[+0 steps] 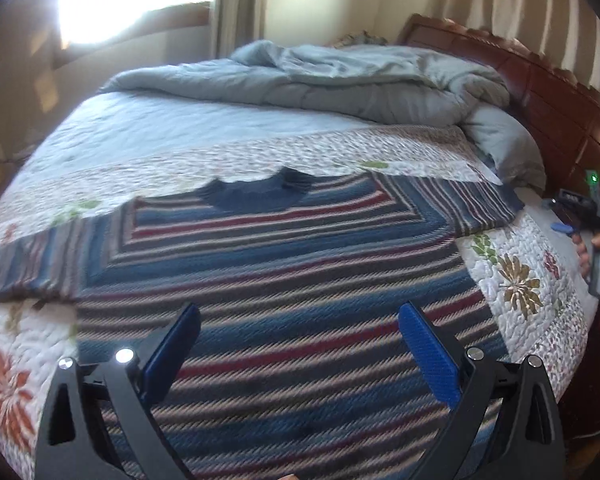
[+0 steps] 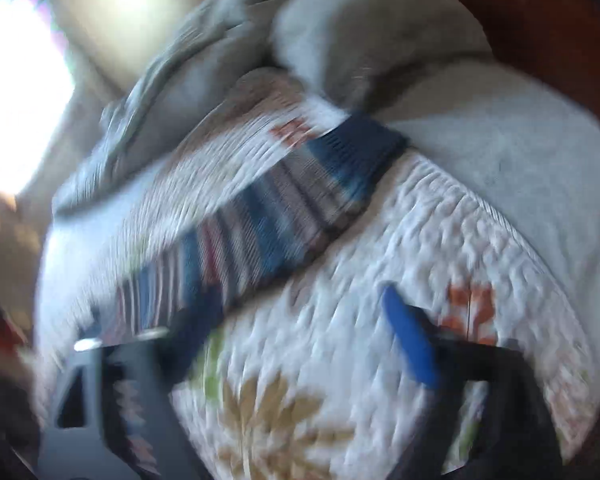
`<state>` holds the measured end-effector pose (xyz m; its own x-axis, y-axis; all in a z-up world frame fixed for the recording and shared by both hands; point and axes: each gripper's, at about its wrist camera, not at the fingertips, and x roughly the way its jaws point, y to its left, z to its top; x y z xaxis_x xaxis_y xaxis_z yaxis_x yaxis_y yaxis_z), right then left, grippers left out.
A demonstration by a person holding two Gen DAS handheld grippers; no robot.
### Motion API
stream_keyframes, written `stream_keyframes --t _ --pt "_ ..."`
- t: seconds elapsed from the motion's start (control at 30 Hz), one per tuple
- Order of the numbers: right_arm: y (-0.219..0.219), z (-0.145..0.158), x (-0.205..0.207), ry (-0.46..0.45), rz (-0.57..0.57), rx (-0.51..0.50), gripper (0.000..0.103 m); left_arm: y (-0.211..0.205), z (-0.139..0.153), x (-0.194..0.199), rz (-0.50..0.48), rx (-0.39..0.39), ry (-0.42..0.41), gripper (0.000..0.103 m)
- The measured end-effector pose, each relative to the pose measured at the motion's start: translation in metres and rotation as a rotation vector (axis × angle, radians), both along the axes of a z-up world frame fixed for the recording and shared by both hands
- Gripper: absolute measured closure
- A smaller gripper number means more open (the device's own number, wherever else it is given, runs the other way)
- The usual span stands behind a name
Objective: Fold small clothes
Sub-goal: 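Grasp the sweater sleeve cuff with the right gripper and lift it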
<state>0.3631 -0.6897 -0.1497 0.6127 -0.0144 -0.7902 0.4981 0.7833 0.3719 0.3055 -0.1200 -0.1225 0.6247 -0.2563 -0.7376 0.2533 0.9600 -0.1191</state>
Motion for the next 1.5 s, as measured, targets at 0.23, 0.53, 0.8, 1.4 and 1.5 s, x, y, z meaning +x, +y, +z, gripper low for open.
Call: stream_keyframes --t 0.23,0.53,0.8,1.4,1.5 --pt "-0.098 -0.058 0.054 -0.019 -0.127 0.178 0.067 -0.069 -0.022 0.046 -0.113 0.048 -0.002 0.004" --pt "-0.123 -0.089 0.089 -0.061 -0.125 0.237 0.067 -0.076 -0.056 0.071 -0.106 0.055 0.051 0.004" --pt "-0.031 -0.020 0.099 -0.158 0.051 -0.108 0.094 -0.042 -0.051 0.094 -0.033 0.025 0.104 0.004" --pt "0.483 -0.071 0.116 -0.004 0.884 -1.028 0.094 0.071 -0.020 0.121 -0.027 -0.187 0.207 0.004" --pt "0.504 -0.100 0.111 0.052 0.952 -1.004 0.076 0.076 -0.027 0.138 -0.039 -0.220 0.237 0.004"
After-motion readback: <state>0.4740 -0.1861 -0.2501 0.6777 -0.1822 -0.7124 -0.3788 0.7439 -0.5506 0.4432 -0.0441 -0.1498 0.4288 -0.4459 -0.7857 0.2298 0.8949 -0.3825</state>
